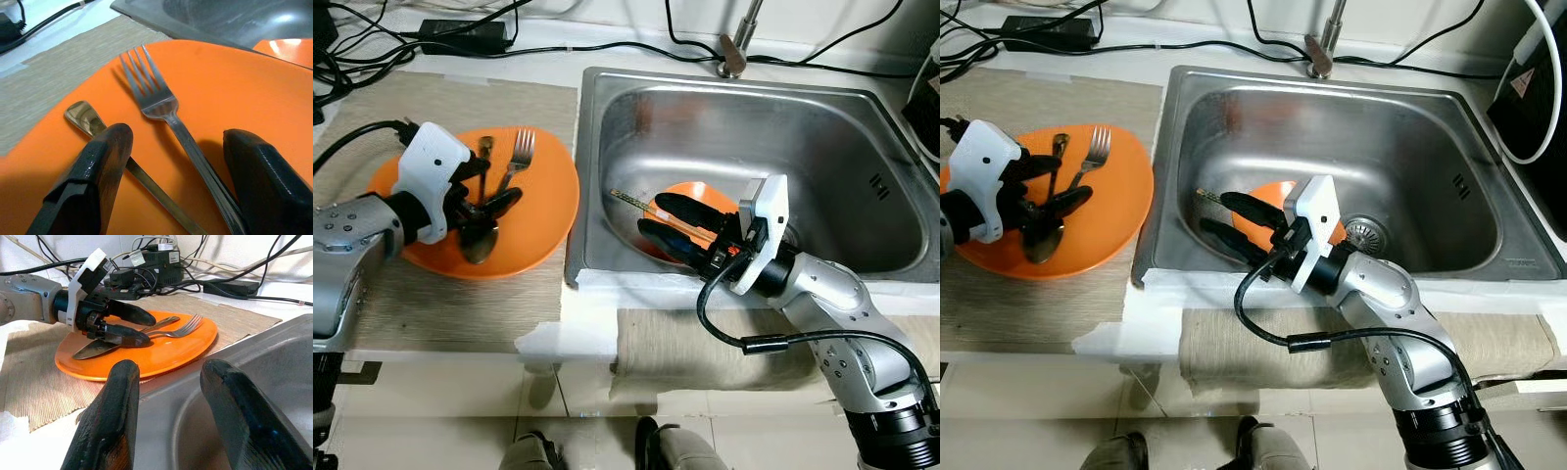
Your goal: Kitchen organization
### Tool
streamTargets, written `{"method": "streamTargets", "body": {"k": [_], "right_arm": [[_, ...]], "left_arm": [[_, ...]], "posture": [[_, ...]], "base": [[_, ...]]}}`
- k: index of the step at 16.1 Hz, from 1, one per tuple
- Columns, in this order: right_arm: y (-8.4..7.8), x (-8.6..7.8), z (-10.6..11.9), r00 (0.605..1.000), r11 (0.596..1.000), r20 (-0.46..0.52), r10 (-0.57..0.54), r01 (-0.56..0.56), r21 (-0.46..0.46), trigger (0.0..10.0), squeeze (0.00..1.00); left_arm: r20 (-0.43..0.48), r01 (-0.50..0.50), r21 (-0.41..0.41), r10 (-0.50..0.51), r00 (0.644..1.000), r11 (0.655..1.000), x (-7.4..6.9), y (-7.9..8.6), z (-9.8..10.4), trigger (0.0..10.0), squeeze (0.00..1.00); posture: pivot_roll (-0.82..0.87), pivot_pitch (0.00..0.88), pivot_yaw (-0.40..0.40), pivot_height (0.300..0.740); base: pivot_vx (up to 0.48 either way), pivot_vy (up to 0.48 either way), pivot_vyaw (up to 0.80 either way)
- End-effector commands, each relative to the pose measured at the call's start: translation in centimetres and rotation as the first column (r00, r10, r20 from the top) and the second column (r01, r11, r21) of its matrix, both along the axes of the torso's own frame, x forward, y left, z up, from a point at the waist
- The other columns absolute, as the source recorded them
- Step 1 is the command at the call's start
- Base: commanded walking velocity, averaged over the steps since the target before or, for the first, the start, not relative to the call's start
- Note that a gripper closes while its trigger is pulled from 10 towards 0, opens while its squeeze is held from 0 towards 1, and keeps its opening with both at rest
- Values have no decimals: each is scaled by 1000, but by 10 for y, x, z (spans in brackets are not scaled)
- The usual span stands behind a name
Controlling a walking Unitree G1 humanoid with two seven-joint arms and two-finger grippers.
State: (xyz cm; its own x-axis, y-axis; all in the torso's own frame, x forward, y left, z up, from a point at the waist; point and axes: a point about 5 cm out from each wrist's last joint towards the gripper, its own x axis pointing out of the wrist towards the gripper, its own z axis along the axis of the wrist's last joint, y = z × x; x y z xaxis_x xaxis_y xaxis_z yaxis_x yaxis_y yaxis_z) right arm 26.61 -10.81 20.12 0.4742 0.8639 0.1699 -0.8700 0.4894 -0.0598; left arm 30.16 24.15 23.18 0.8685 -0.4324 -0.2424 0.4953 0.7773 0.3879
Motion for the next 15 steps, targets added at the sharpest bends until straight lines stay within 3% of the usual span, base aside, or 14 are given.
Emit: {"method": "streamTargets", "body": {"k": [1, 6, 8, 10, 11, 15], "right_arm": [[-3, 0, -3, 1000, 1000, -14, 1, -1, -18, 10000, 0], [-3, 0, -6, 1000, 1000, -24, 7, -8, -23, 10000, 0], [-4, 1, -6, 1000, 1000, -25, 4, -5, -22, 10000, 0], [-4, 1, -5, 1000, 1000, -25, 5, -6, -18, 10000, 0], [-3, 1, -5, 1000, 1000, -26, 5, -5, -16, 10000, 0], [-4, 2, -5, 1000, 1000, -27, 0, 0, -14, 10000, 0]], "left_arm": [[-58, -27, 33, 29, 998, 999, -1, 6, -12, 10000, 0], [-54, -52, 49, 55, 997, 997, -5, 18, -8, 10000, 0], [-47, -64, 5, 64, 997, 998, -7, 21, -5, 10000, 0], [12, -58, -154, 61, 998, 986, -4, 15, 12, 10000, 0], [43, -31, -189, 40, 998, 982, -4, 11, 19, 10000, 0], [88, 19, -185, -3, 996, 983, -2, 5, 31, 10000, 0]], "posture": [[-128, 192, -83, 740], [-118, 196, -88, 740], [-114, 197, -90, 740], [-113, 199, -92, 740], [-114, 199, -92, 740], [-118, 201, -87, 740]], "base": [[0, 0, 0], [0, 0, 0], [0, 0, 0], [0, 0, 0], [0, 0, 0], [0, 0, 0]]}}
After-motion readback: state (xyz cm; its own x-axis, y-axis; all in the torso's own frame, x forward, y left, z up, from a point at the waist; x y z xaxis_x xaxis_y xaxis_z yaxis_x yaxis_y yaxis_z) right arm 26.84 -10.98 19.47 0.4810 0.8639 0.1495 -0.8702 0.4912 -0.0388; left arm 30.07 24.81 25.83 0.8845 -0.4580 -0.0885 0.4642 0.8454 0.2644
